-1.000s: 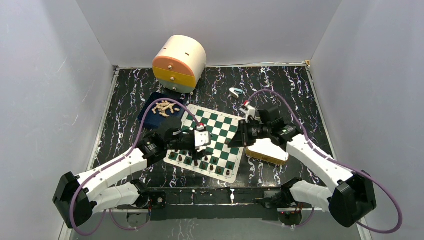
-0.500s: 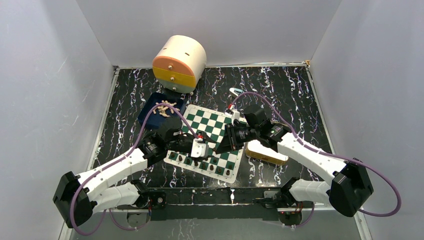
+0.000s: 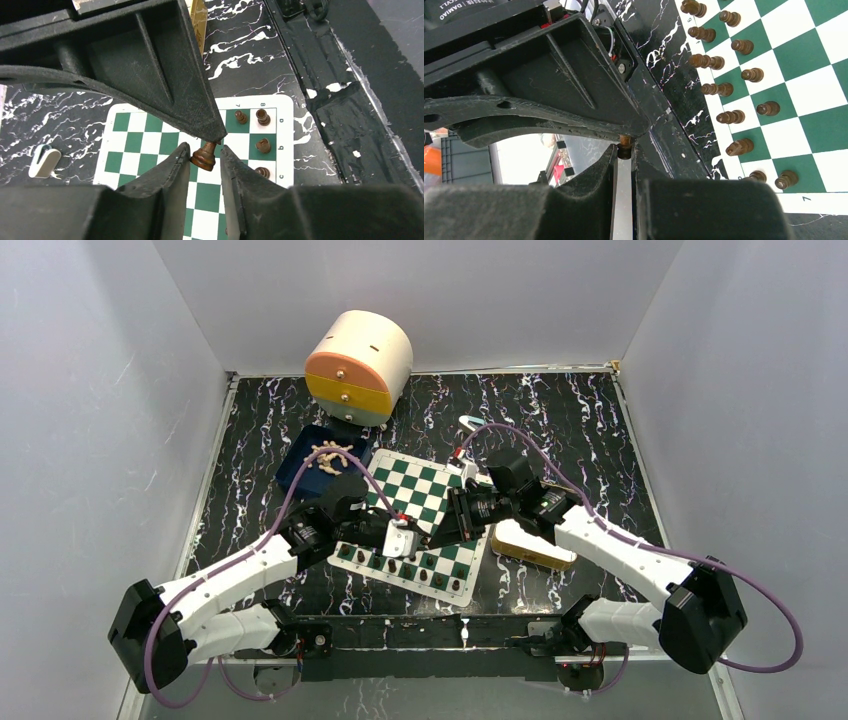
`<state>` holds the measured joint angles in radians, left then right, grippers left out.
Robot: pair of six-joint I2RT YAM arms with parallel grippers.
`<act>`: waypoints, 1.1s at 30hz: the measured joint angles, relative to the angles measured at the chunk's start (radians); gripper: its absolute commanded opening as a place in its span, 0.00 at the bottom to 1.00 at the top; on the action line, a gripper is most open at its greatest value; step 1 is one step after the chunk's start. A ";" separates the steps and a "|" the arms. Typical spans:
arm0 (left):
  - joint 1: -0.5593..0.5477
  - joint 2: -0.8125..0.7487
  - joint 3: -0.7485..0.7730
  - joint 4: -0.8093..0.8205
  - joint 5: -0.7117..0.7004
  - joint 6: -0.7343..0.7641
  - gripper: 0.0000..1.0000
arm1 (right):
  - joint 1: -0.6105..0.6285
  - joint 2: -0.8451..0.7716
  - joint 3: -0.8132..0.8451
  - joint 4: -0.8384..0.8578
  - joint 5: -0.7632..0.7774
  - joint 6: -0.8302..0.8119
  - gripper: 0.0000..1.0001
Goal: Set up the chess pieces on the board
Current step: Place the chess piece on the chessboard.
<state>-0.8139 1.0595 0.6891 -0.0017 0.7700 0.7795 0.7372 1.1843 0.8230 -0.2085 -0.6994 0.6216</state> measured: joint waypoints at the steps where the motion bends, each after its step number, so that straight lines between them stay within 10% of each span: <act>1: 0.000 0.000 0.000 0.000 -0.001 0.000 0.19 | 0.002 -0.002 0.000 -0.002 -0.003 0.000 0.16; 12: 0.000 0.016 0.026 0.096 -0.084 -0.218 0.00 | 0.009 -0.160 -0.046 0.037 0.204 0.137 0.18; 22: 0.002 0.026 0.006 0.264 -0.248 -0.649 0.00 | 0.008 -0.212 -0.074 0.118 0.364 0.222 0.24; 33: 0.002 0.044 0.006 0.296 -0.284 -0.756 0.00 | 0.005 -0.197 -0.081 0.164 0.403 0.240 0.21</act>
<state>-0.8124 1.1034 0.6949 0.2939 0.4862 0.0235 0.7418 0.9874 0.7418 -0.0444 -0.2962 0.8616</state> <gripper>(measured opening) 0.191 0.266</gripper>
